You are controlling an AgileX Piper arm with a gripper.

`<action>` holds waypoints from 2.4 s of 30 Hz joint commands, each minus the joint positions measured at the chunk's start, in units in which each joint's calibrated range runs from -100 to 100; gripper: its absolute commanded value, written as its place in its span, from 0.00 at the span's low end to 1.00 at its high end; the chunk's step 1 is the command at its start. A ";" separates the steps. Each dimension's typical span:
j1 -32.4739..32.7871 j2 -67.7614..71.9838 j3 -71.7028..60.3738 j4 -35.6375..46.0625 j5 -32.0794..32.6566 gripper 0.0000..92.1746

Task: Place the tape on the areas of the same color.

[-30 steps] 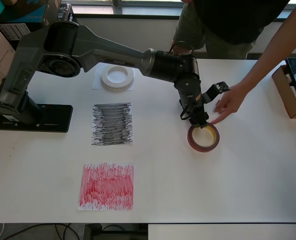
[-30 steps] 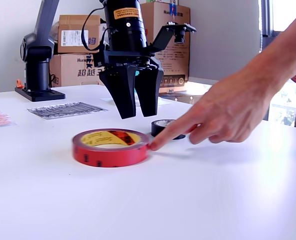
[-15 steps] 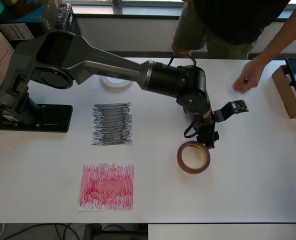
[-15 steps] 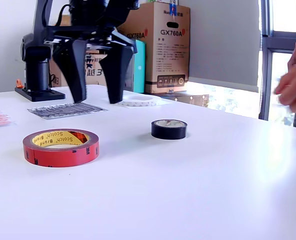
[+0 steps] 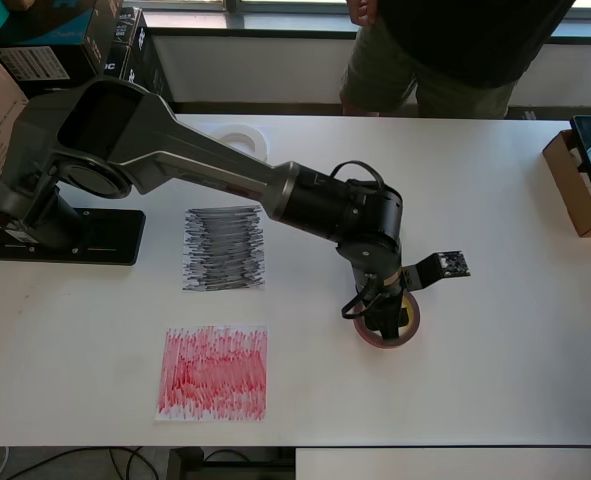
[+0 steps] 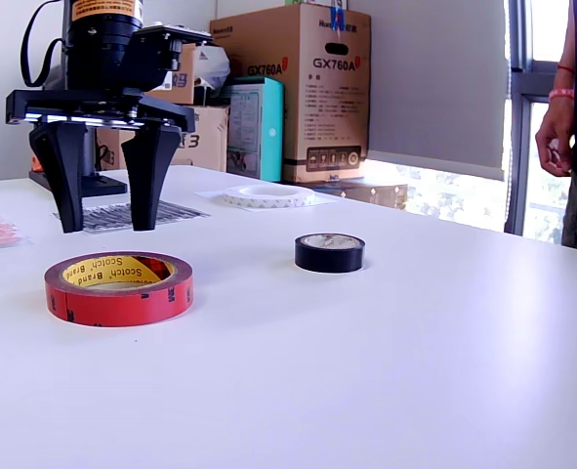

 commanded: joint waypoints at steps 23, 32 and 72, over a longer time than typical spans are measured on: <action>3.29 0.73 4.49 -0.27 0.82 0.73; 3.05 4.66 3.68 -0.27 0.74 0.73; 7.71 -34.35 38.30 -1.54 -7.94 0.00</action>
